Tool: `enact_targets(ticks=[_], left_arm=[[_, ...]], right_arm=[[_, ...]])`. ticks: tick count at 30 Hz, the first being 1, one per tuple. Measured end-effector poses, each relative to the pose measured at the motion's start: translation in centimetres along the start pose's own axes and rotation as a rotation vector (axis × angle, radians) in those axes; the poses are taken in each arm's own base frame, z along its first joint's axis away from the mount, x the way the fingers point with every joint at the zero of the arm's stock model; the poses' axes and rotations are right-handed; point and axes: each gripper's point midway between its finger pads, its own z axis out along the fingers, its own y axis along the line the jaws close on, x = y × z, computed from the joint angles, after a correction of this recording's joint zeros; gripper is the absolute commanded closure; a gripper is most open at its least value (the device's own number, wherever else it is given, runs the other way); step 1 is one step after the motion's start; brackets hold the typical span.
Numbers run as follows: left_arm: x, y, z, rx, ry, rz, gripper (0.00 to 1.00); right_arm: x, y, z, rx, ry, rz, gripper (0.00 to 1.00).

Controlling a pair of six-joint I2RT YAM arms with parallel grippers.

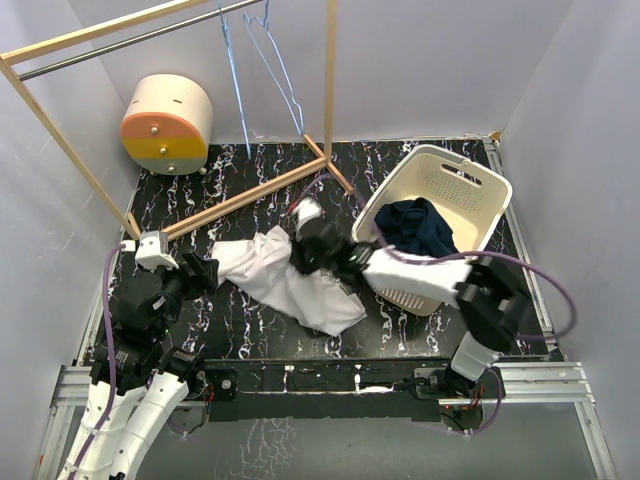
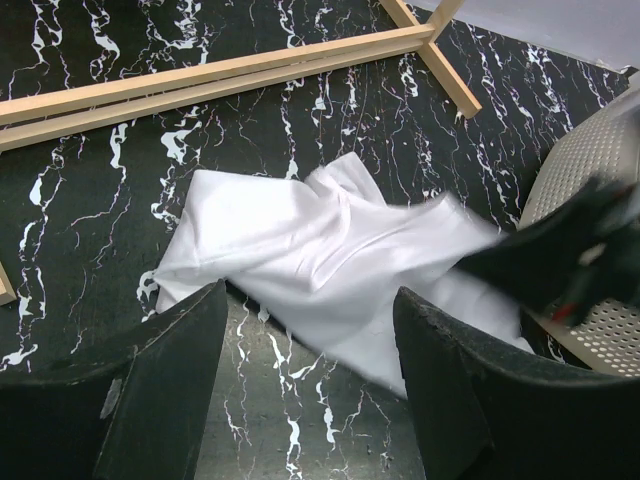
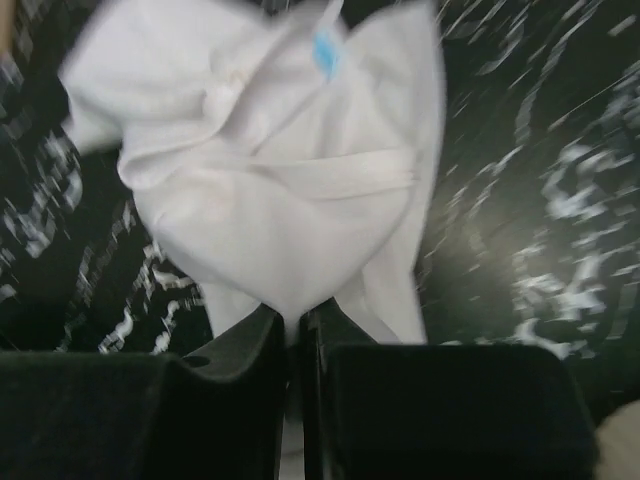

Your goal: Remove the t-shirt from the hanger

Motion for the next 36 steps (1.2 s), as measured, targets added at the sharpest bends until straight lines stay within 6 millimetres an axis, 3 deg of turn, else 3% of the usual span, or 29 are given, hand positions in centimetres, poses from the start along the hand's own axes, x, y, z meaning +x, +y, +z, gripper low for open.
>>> enact_targets(ticks=[3,6,9,11,15,19,23,27,29,31,34,36], left_arm=[[0.0,0.0,0.0,0.0,0.0,0.0,0.34],[0.0,0.0,0.0,0.0,0.0,0.0,0.34],[0.0,0.0,0.0,0.0,0.0,0.0,0.34],[0.0,0.0,0.0,0.0,0.0,0.0,0.34],[0.0,0.0,0.0,0.0,0.0,0.0,0.34],[0.0,0.0,0.0,-0.001,0.0,0.0,0.34],[0.0,0.0,0.0,-0.001,0.0,0.0,0.34],[0.1,0.0,0.1,-0.003,0.005,0.002,0.34],[0.2,0.0,0.2,-0.005,0.012,0.003,0.34],[0.3,0.1,0.3,-0.008,0.018,0.004,0.34],[0.3,0.1,0.4,-0.009,0.02,0.005,0.34],[0.3,0.1,0.4,-0.009,0.019,0.005,0.34]], right_arm=[[-8.3,-3.4,-5.2,-0.004,-0.203,0.108,0.92],[-15.1,-8.0,-11.3,0.04,-0.412,0.196,0.92],[-20.7,-13.0,-18.5,0.142,-0.616,0.261,0.92],[-23.1,-15.4,-23.2,0.213,-0.732,0.286,0.92],[-25.6,-18.4,-32.1,0.372,-0.923,0.31,0.92],[-27.1,-18.8,-41.1,0.507,-1.112,0.316,0.92],[-26.6,-18.3,-49.7,0.613,-1.282,0.33,0.92],[-24.9,-17.7,-56.0,0.682,-1.398,0.345,0.92],[-24.4,-17.3,-58.4,0.695,-1.445,0.353,0.92],[-24.1,-17.3,-58.7,0.697,-1.449,0.356,0.92],[-23.6,-18.0,-55.2,0.69,-1.358,0.34,0.92],[-22.9,-18.9,-50.5,0.685,-1.237,0.322,0.92]])
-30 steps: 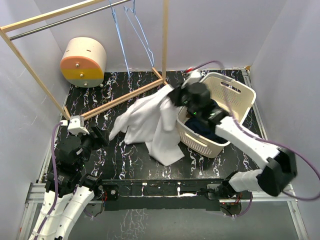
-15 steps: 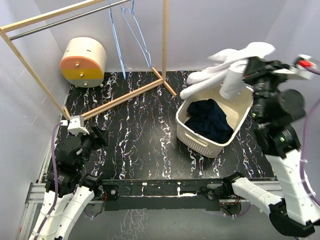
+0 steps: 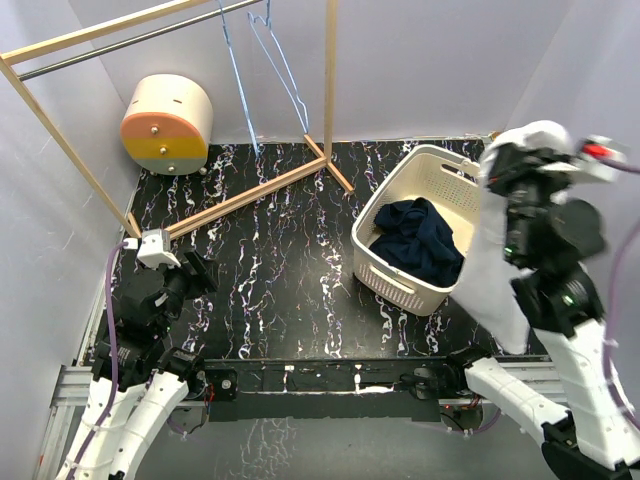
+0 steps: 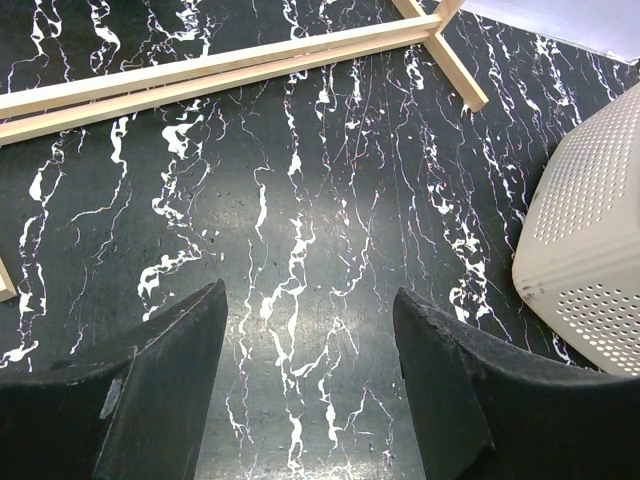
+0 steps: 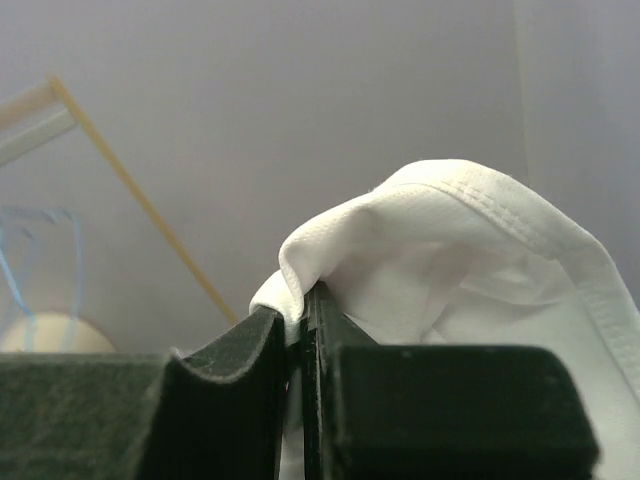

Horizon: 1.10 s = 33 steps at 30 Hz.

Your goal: Remove the t-shirt from the hanger

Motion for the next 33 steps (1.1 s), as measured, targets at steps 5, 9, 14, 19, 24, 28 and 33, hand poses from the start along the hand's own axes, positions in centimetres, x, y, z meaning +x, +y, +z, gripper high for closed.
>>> enact_targets(ticks=[5,9,14,19,24,28,33], left_arm=[[0.0,0.0,0.0,0.0,0.0,0.0,0.34],[0.0,0.0,0.0,0.0,0.0,0.0,0.34],[0.0,0.0,0.0,0.0,0.0,0.0,0.34],[0.0,0.0,0.0,-0.001,0.0,0.0,0.34],[0.0,0.0,0.0,-0.001,0.0,0.0,0.34],[0.0,0.0,0.0,-0.001,-0.001,0.0,0.34],[0.0,0.0,0.0,-0.002,-0.001,0.0,0.34]], right_arm=[[13.3,-0.1,2.1,0.007,0.32,-0.161,0.92],[18.9,-0.2,2.9,0.015,0.468,-0.241,0.92],[15.1,2.8,5.6,-0.024,0.406,-0.213,0.92],[6.0,7.3,8.4,-0.105,0.212,-0.104,0.92],[-0.6,9.4,8.7,-0.16,0.066,-0.032,0.92],[1.0,8.5,8.1,-0.151,0.085,-0.045,0.92],[12.0,4.2,6.2,-0.073,0.284,-0.139,0.92]])
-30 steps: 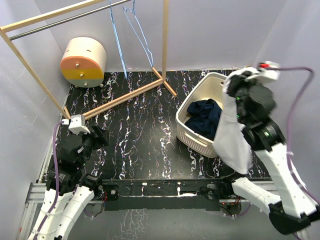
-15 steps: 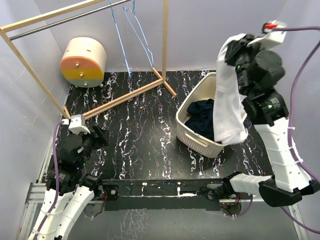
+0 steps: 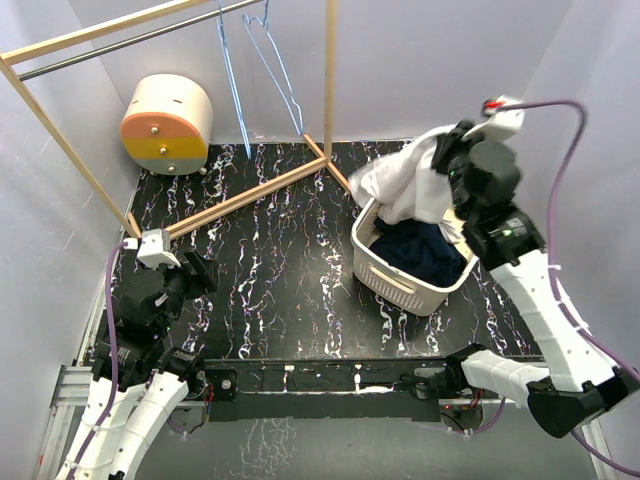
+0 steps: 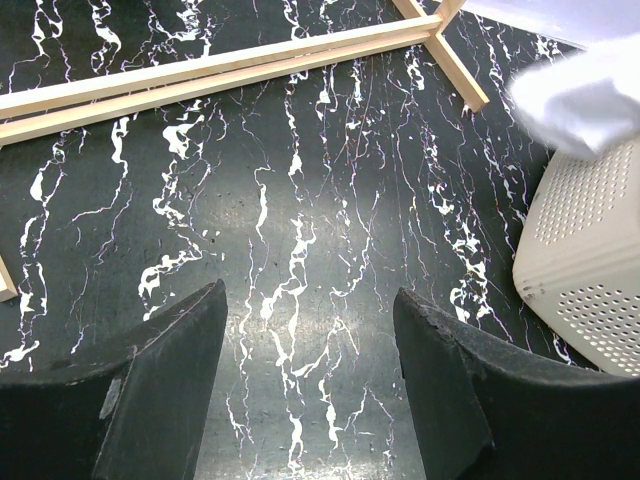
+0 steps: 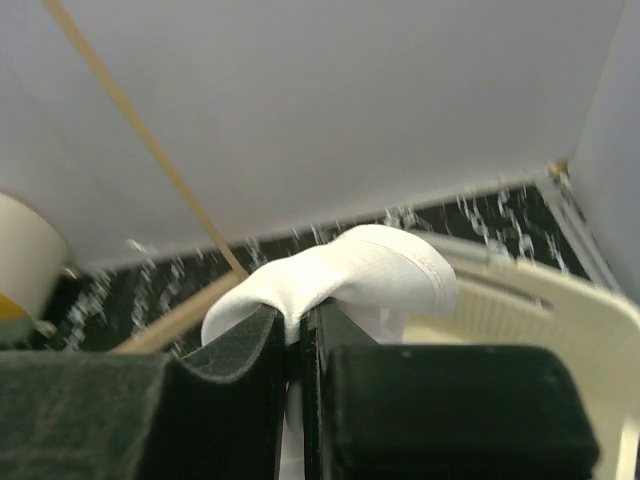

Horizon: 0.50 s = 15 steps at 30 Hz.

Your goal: Remove the t-shirt from the hanger

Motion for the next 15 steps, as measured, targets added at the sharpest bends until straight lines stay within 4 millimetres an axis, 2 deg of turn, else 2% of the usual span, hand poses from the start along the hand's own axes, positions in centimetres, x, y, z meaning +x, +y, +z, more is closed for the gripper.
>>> enact_targets(ticks=[4,7,9,11,13,15], left_arm=[[0.0,0.0,0.0,0.0,0.0,0.0,0.34],[0.0,0.0,0.0,0.0,0.0,0.0,0.34],[0.0,0.0,0.0,0.0,0.0,0.0,0.34],[0.0,0.0,0.0,0.0,0.0,0.0,0.34],[0.0,0.0,0.0,0.0,0.0,0.0,0.34],[0.0,0.0,0.0,0.0,0.0,0.0,0.34]], right_arm=[[12.5,-3.1,-0.1,0.083,0.244,-0.079,0.92],[19.3,-5.5,-1.4,0.138,0.392,-0.112,0.92],[22.4,-7.2,-2.3,0.179,0.458,-0.107,0.92],[24.7,-8.7,-2.8,0.214,0.509,-0.08,0.92],[26.1,-9.7,-3.3,0.232,0.546,-0.042,0.92],[26.4,-10.0,-3.4,0.235,0.558,-0.006,0.92]])
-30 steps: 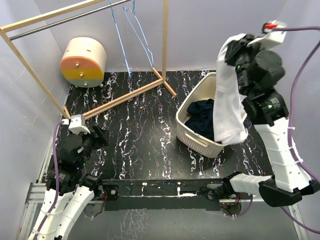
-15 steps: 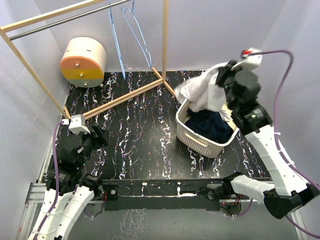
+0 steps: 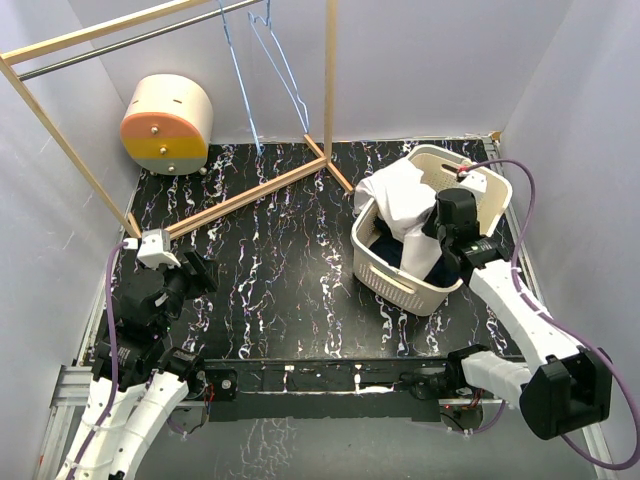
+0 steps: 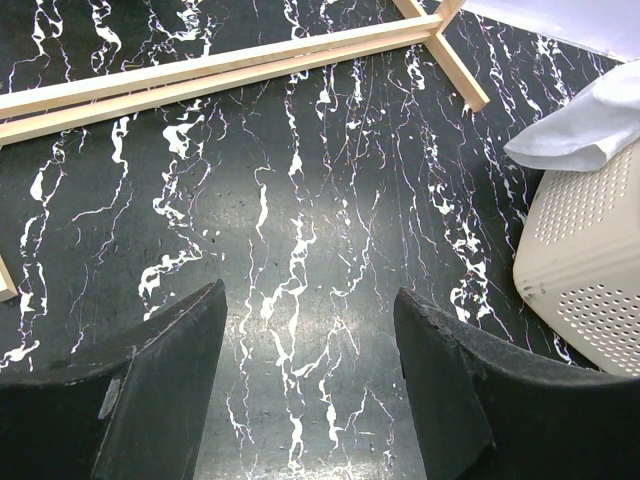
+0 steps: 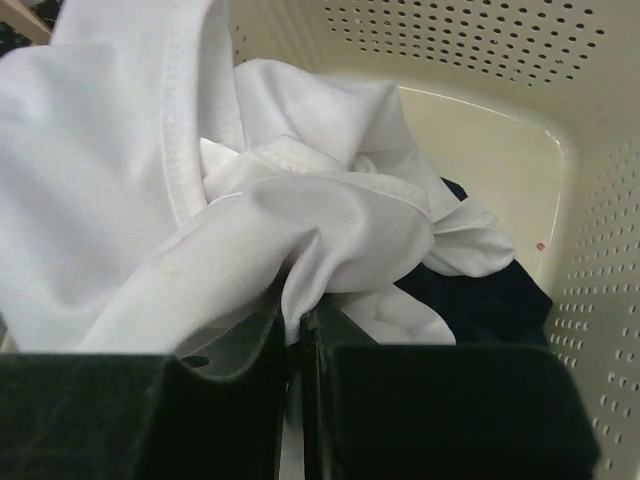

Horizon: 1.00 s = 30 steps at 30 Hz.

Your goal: Remove the t-shirt from the hanger

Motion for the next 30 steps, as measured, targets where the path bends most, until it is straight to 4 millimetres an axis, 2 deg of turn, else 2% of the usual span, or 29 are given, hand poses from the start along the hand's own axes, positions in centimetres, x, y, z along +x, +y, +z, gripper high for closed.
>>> enact_targets(ticks=[3,4,6,9,11,13,15,17,22,26,30], left_arm=[[0.0,0.0,0.0,0.0,0.0,0.0,0.34],[0.0,0.0,0.0,0.0,0.001,0.001,0.34],[0.0,0.0,0.0,0.0,0.001,0.001,0.34],[0.0,0.0,0.0,0.0,0.001,0.001,0.34],[0.0,0.0,0.0,0.0,0.001,0.001,0.34],[0.0,0.0,0.0,0.0,0.001,0.001,0.34],[0.0,0.0,0.0,0.0,0.001,0.001,0.34],[0.0,0.0,0.0,0.0,0.001,0.001,0.34],[0.0,0.0,0.0,0.0,0.0,0.001,0.34],[0.0,0.0,0.0,0.0,0.0,0.001,0.34],[0.0,0.0,0.0,-0.001,0.001,0.001,0.34]], right_arm=[[-1.4,1.0,-1.1,-0.048,-0.011,0.022,0.92],[-2.9,1.6,-1.7,-0.065,-0.028,0.025,0.92],[-7.8,3.4,-3.7,-0.116,-0.106,0.038,0.92],[-17.5,6.0,-8.7,-0.211,-0.317,0.083,0.92],[-22.1,6.4,-12.2,-0.246,-0.435,0.107,0.92],[-25.4,6.2,-15.5,-0.263,-0.535,0.129,0.92],[-27.5,5.6,-18.3,-0.266,-0.61,0.147,0.92],[-28.6,4.8,-20.3,-0.258,-0.661,0.159,0.92],[-28.7,3.1,-22.5,-0.229,-0.702,0.175,0.92],[-27.1,2.5,-21.6,-0.209,-0.673,0.16,0.92],[-24.3,3.2,-18.3,-0.206,-0.582,0.114,0.92]])
